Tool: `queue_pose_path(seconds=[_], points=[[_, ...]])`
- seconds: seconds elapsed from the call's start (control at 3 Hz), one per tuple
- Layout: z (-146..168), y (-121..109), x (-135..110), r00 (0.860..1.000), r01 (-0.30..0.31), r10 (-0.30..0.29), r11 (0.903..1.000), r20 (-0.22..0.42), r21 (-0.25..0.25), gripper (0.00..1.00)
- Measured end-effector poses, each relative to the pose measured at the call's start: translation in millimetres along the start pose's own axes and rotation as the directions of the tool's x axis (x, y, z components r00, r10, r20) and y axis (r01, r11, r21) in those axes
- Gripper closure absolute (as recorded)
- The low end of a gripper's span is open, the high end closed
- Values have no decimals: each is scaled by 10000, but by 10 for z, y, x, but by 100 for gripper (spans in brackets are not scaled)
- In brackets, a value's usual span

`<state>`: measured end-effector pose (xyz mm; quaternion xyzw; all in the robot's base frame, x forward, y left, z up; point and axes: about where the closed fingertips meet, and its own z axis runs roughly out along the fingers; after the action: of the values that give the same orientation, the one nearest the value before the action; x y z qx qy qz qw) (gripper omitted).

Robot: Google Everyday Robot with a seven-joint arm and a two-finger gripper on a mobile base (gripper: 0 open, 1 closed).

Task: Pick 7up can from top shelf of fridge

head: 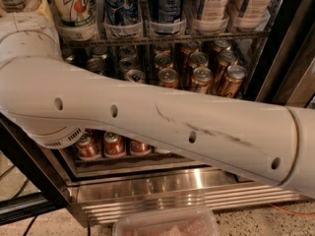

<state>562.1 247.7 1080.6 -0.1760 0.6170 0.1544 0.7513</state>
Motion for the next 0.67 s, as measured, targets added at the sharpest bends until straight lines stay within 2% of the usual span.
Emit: queue_pose_path(seconds=[0.33, 0.67], points=[[24, 63, -11, 9998, 19, -31, 9982, -212, -594, 100], [-19, 118, -61, 9984, 143, -215, 9911, -529, -1325, 100]])
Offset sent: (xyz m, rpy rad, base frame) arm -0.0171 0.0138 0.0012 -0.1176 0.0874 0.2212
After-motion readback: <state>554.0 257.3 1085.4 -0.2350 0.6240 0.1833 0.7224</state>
